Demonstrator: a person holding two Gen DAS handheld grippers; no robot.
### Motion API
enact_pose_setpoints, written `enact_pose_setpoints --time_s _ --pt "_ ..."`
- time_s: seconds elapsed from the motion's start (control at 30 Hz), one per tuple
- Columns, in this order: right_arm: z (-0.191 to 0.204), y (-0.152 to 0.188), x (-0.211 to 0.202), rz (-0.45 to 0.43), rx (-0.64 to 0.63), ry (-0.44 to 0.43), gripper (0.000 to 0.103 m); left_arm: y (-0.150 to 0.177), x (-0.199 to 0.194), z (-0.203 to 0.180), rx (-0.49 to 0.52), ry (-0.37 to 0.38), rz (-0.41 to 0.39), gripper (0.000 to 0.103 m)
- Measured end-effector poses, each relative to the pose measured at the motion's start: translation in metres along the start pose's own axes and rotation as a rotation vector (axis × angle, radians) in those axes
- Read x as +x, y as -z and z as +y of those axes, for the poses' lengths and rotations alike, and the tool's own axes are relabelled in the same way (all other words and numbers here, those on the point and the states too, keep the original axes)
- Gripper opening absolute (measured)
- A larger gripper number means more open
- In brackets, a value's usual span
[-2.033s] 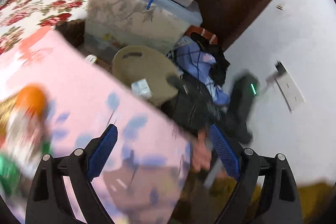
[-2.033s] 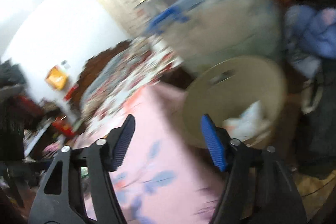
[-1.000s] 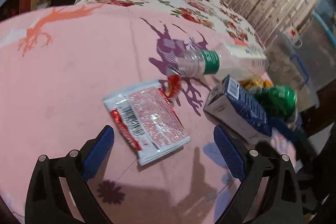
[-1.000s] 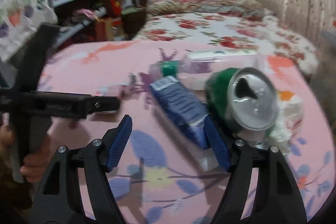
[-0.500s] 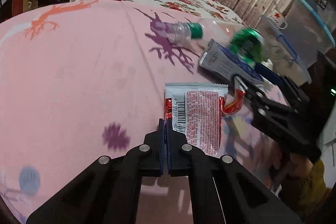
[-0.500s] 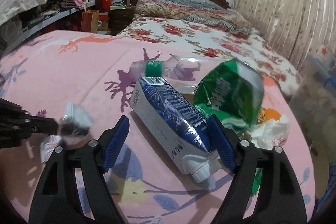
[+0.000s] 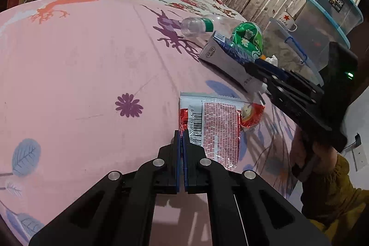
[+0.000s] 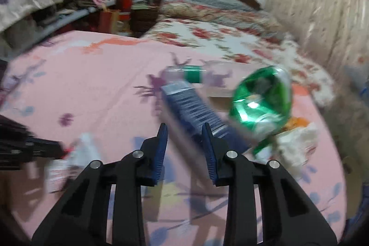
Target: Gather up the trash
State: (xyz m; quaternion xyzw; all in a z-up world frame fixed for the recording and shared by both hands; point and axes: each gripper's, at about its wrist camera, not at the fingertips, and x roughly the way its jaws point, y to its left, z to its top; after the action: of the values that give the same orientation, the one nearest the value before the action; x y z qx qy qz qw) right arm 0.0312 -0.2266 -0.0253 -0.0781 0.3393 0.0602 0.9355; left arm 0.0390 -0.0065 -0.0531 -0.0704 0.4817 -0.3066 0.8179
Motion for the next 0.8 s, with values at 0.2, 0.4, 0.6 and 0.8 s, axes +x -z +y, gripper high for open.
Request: enact_pose_setpoints --time_s 0.2,0.4,0.6,0.8 --pt "0.011 0.005 -0.015 -0.036 0.004 -0.016 0.037 -0.001 0.0 0.004 -0.009 0.01 -0.001 0.002" --pt "0.001 0.012 -0.023 -0.058 0.069 -0.023 0.06 -0.001 0.0 0.005 -0.013 0.015 -0.001 0.002" --pt "-0.006 0.018 -0.02 -0.033 0.11 -0.034 0.06 -0.001 0.0 0.005 -0.013 0.014 -0.001 0.002" --pt "-0.011 0.018 -0.018 -0.026 0.142 -0.05 0.06 -0.002 0.0 0.006 -0.014 0.015 -0.002 0.002"
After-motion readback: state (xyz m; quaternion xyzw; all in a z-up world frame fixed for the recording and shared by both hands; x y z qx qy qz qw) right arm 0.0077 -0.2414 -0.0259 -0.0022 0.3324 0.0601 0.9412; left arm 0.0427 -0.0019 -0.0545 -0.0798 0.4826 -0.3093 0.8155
